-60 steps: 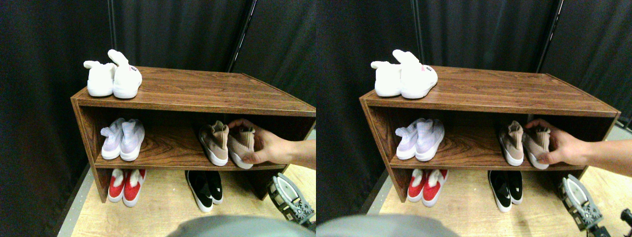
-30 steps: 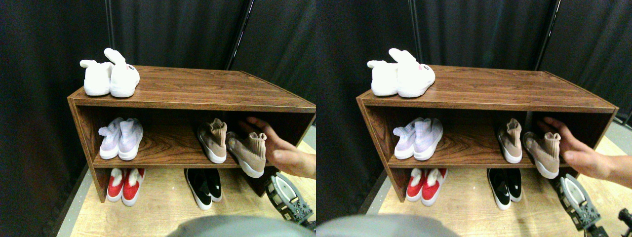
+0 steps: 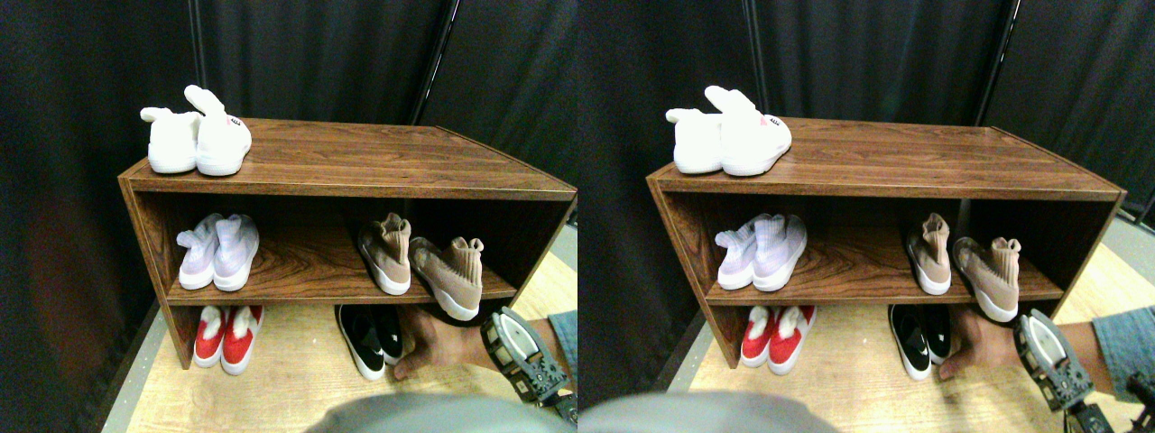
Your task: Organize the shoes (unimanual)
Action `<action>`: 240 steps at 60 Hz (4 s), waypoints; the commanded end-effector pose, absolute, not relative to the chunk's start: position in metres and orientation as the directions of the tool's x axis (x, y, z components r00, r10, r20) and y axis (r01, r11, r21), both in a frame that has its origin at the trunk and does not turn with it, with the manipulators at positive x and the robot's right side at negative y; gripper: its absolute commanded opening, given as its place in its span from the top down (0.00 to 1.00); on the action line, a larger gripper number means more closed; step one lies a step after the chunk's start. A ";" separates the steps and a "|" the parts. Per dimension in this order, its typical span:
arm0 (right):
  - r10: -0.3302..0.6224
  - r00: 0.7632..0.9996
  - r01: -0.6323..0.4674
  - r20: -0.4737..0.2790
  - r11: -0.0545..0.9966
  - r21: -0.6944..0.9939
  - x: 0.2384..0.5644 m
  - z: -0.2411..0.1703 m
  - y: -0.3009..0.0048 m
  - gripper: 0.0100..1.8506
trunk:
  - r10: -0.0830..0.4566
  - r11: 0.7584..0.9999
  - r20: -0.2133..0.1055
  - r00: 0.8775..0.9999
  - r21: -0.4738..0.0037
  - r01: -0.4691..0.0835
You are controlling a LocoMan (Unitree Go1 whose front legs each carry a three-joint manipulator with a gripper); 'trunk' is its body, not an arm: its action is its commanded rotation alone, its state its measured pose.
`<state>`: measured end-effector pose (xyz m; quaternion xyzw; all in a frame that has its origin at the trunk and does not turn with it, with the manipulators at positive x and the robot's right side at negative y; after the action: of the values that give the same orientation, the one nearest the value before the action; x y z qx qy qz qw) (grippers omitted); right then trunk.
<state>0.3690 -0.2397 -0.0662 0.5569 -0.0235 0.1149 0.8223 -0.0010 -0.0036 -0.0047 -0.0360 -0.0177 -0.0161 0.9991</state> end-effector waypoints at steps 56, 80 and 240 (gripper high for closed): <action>0.125 0.973 -0.220 0.193 0.263 0.939 0.376 -0.060 -0.239 0.90 | -0.048 0.996 0.017 0.999 -0.076 0.050; 0.064 0.988 -0.157 0.144 0.393 0.906 0.383 -0.062 -0.239 0.00 | -0.045 0.996 0.023 0.999 -0.079 0.047; -0.139 0.978 -0.092 0.155 0.377 0.922 0.456 -0.046 -0.325 0.97 | -0.025 0.996 0.016 1.000 -0.086 0.027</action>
<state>0.4439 -0.3248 -0.0441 0.5543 -0.1040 -0.0216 0.8255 -0.0017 -0.0051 -0.0048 -0.0301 -0.0097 -0.0147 0.9994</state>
